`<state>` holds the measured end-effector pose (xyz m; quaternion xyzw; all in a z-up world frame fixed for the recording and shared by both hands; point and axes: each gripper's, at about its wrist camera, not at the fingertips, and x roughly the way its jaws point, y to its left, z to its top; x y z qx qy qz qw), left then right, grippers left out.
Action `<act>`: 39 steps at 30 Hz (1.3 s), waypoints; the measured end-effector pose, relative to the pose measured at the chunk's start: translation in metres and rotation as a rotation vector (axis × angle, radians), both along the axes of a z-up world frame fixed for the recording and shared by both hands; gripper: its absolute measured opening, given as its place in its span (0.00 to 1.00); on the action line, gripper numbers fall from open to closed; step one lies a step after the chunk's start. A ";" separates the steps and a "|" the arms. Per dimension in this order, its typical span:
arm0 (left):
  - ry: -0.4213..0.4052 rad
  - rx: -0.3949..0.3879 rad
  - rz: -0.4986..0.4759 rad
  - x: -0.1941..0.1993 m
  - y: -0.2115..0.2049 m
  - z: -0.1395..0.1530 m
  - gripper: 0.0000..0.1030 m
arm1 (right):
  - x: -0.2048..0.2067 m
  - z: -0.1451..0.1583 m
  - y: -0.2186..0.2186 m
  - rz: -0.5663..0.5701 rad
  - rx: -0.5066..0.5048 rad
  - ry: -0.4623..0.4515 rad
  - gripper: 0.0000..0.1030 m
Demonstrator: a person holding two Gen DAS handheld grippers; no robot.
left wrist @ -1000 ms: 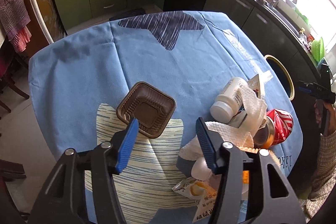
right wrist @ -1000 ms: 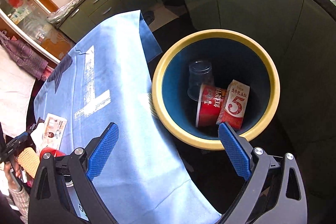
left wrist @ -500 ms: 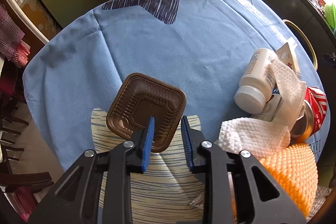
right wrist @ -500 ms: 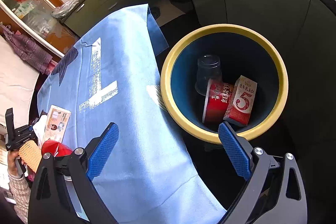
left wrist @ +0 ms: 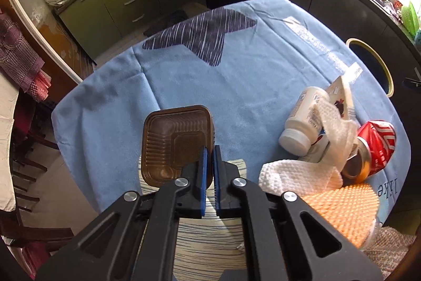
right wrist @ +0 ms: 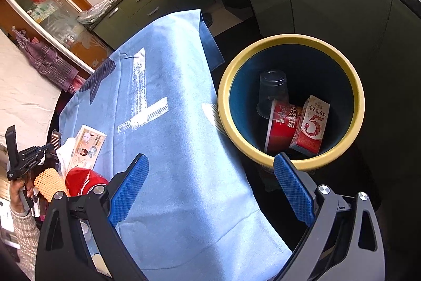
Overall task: Collect trash
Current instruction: 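Carry the brown tray over the bin and open the left tool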
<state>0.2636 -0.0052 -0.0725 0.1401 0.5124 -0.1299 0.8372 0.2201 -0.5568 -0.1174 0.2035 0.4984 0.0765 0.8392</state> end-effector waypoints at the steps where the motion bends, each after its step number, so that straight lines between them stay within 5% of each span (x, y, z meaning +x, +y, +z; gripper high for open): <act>1: -0.011 -0.009 -0.013 -0.002 -0.005 0.010 0.04 | -0.004 0.002 -0.001 -0.001 0.006 -0.010 0.92; 6: -0.037 -0.023 -0.128 -0.014 -0.060 0.046 0.04 | -0.028 0.014 -0.012 -0.017 0.036 -0.071 0.92; 12: -0.004 -0.049 -0.373 -0.021 -0.187 0.070 0.04 | -0.070 0.025 -0.039 -0.086 -0.004 -0.134 0.92; 20: 0.125 -0.023 -0.612 -0.007 -0.378 0.034 0.04 | -0.137 0.019 -0.084 -0.203 -0.023 -0.160 0.92; 26: 0.158 -0.035 -0.624 0.020 -0.471 -0.006 0.10 | -0.171 0.009 -0.107 -0.270 -0.013 -0.149 0.92; 29: 0.159 -0.022 -0.609 0.029 -0.488 -0.016 0.36 | -0.175 0.003 -0.112 -0.276 0.000 -0.142 0.93; 33: 0.113 -0.071 -0.615 0.021 -0.463 0.009 0.36 | -0.169 -0.002 -0.105 -0.243 0.000 -0.126 0.93; 39: 0.040 -0.223 -0.523 -0.004 -0.358 0.067 0.48 | -0.137 0.001 -0.052 -0.065 -0.016 -0.127 0.93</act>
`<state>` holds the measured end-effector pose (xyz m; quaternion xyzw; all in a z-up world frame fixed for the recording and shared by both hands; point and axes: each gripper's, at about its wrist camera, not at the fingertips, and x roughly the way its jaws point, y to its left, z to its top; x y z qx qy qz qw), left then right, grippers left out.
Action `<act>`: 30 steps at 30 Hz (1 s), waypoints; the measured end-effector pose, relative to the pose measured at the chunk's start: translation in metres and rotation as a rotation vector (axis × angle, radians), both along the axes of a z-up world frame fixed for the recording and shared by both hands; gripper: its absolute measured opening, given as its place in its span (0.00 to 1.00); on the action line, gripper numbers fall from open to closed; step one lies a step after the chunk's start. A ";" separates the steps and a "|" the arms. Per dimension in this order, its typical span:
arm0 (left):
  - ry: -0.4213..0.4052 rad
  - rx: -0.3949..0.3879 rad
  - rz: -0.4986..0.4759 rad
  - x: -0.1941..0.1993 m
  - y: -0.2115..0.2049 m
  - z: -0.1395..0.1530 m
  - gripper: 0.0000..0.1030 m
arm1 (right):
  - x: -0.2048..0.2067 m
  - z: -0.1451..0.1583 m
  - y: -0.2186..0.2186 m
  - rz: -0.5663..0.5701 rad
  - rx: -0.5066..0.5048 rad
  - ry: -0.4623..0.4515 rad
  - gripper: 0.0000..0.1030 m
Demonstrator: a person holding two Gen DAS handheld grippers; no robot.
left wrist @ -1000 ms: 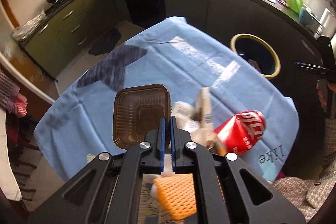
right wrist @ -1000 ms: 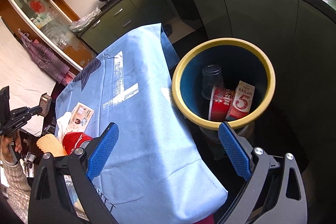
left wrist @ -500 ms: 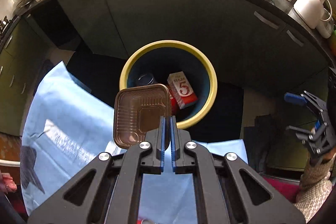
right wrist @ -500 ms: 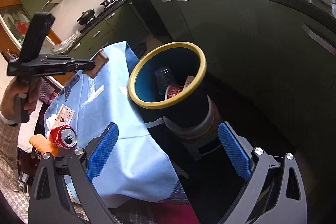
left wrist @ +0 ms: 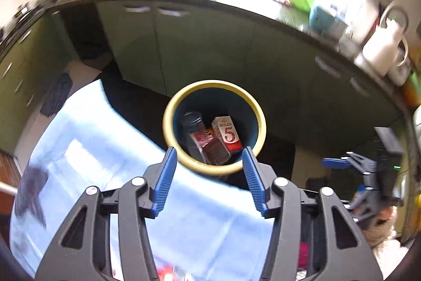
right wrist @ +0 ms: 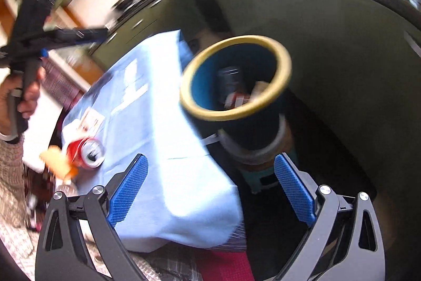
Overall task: Collect trash
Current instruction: 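Carry the brown tray over the bin and open the left tool, then grasp the crushed red Coca-Cola can with the right tool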
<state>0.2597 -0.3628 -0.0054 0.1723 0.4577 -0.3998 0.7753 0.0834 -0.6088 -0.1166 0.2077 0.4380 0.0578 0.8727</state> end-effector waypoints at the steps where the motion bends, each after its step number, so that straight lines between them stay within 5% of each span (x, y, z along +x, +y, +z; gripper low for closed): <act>1: -0.012 -0.021 0.018 -0.006 0.021 0.007 0.48 | 0.007 0.003 0.014 0.054 -0.008 -0.002 0.93; 10: -0.159 -0.081 0.228 -0.085 0.203 0.028 0.52 | 0.053 0.044 0.167 0.705 -0.196 -0.067 0.93; 15: -0.146 -0.154 0.347 -0.128 0.280 0.019 0.55 | 0.075 0.041 0.249 1.034 -0.352 -0.038 0.95; 21: -0.161 -0.177 0.443 -0.174 0.326 0.000 0.62 | 0.115 0.013 0.310 1.244 -0.461 0.085 0.95; 30: -0.151 -0.242 0.523 -0.201 0.364 -0.014 0.66 | 0.148 -0.025 0.357 1.368 -0.512 0.216 0.95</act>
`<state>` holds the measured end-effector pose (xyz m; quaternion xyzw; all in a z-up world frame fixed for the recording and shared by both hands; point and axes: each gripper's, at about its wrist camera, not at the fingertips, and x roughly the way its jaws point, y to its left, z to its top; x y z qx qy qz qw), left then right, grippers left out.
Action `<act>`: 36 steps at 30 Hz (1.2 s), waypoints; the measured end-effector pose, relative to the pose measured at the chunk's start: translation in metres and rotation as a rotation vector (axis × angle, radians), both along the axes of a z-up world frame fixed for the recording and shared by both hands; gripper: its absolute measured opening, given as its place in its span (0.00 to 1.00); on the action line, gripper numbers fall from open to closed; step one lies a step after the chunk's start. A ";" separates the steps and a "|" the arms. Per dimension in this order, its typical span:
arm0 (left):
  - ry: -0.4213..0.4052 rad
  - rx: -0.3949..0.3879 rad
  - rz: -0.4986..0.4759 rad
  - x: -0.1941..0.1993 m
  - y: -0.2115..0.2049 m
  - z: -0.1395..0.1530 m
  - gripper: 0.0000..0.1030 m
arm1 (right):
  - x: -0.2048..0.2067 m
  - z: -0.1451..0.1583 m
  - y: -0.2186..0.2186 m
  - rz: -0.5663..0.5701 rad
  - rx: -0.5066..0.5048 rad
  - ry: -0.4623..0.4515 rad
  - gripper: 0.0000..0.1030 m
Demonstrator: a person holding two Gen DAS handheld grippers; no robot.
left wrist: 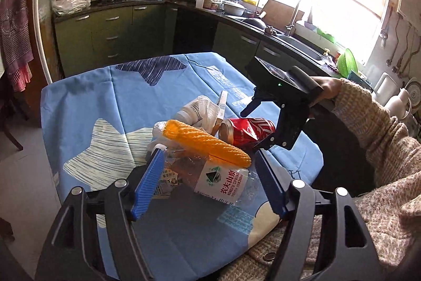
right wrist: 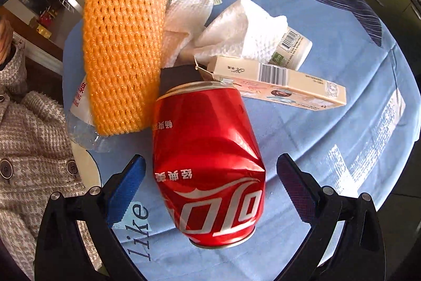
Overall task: Collect trash
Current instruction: 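Grasp the crushed red Coca-Cola can with the right tool, then carry the Coca-Cola can into the bin and release it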
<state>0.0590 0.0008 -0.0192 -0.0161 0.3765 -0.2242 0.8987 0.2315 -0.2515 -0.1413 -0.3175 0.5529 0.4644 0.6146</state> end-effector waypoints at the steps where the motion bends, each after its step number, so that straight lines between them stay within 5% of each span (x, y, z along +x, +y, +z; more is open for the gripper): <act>1: 0.001 -0.002 0.006 0.000 0.002 -0.002 0.66 | 0.000 -0.002 0.003 0.008 -0.005 0.010 0.95; 6: 0.022 -0.014 0.021 0.006 0.008 -0.010 0.66 | 0.002 -0.017 0.013 0.020 -0.045 0.031 0.95; 10: 0.037 -0.020 0.023 0.009 0.009 -0.016 0.66 | 0.006 -0.024 0.014 0.007 -0.046 0.032 0.73; 24: 0.047 -0.021 0.018 0.011 0.006 -0.021 0.68 | -0.010 -0.018 -0.029 -0.135 0.019 -0.072 0.73; 31: 0.053 -0.014 -0.003 0.011 -0.003 -0.022 0.68 | -0.011 0.017 -0.091 -0.304 0.134 -0.077 0.73; 36: 0.046 -0.010 -0.020 0.010 -0.010 -0.019 0.70 | 0.018 0.031 -0.183 -0.587 0.124 -0.112 0.73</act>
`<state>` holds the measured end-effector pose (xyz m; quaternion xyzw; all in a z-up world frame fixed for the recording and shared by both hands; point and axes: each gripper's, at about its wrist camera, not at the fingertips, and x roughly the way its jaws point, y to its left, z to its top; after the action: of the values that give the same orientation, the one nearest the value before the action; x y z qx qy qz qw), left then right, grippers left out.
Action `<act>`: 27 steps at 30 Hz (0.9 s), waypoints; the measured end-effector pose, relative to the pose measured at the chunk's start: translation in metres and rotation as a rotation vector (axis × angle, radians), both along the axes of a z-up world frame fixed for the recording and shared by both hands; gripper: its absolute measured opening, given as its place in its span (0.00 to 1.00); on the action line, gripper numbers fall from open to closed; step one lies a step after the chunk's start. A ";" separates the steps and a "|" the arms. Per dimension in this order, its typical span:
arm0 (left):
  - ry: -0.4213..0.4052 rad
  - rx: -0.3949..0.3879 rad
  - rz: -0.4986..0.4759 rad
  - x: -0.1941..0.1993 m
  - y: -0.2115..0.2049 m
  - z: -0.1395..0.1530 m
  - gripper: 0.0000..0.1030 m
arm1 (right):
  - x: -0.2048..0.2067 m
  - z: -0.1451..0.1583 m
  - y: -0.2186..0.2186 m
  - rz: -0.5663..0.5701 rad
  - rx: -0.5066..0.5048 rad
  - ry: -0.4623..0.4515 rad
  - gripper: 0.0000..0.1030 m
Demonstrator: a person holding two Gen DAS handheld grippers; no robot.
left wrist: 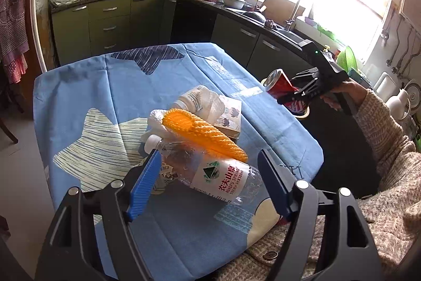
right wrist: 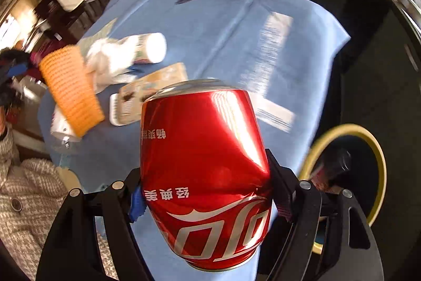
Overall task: Collect trash
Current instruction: 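Carry the Coca-Cola can into the bin and release it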
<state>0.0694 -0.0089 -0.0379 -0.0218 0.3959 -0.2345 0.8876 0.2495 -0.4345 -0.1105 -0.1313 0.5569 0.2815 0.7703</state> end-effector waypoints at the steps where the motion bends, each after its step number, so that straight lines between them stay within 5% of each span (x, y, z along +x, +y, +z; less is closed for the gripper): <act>1: 0.000 -0.001 -0.002 0.000 -0.001 0.001 0.70 | 0.009 0.002 -0.019 -0.066 -0.011 -0.001 0.73; 10: 0.005 0.028 -0.018 0.001 -0.012 0.005 0.71 | 0.065 -0.049 -0.155 -0.506 -0.125 0.090 0.73; 13: 0.009 0.039 -0.030 0.004 -0.019 0.008 0.73 | 0.074 -0.065 -0.173 -0.566 -0.137 0.105 0.76; 15: 0.016 0.048 -0.048 0.008 -0.027 0.009 0.73 | 0.078 -0.069 -0.180 -0.591 -0.147 0.092 0.89; 21: 0.061 0.080 -0.152 0.029 -0.071 0.011 0.77 | 0.063 -0.059 -0.200 -0.645 -0.135 0.033 0.90; 27: 0.217 0.094 -0.294 0.087 -0.137 -0.010 0.77 | 0.026 -0.042 -0.198 -0.653 -0.027 -0.008 0.90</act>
<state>0.1562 -0.1461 -0.0484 0.0528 0.4986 -0.3392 0.7959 0.2756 -0.6326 -0.1527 0.0427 0.5702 0.0118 0.8203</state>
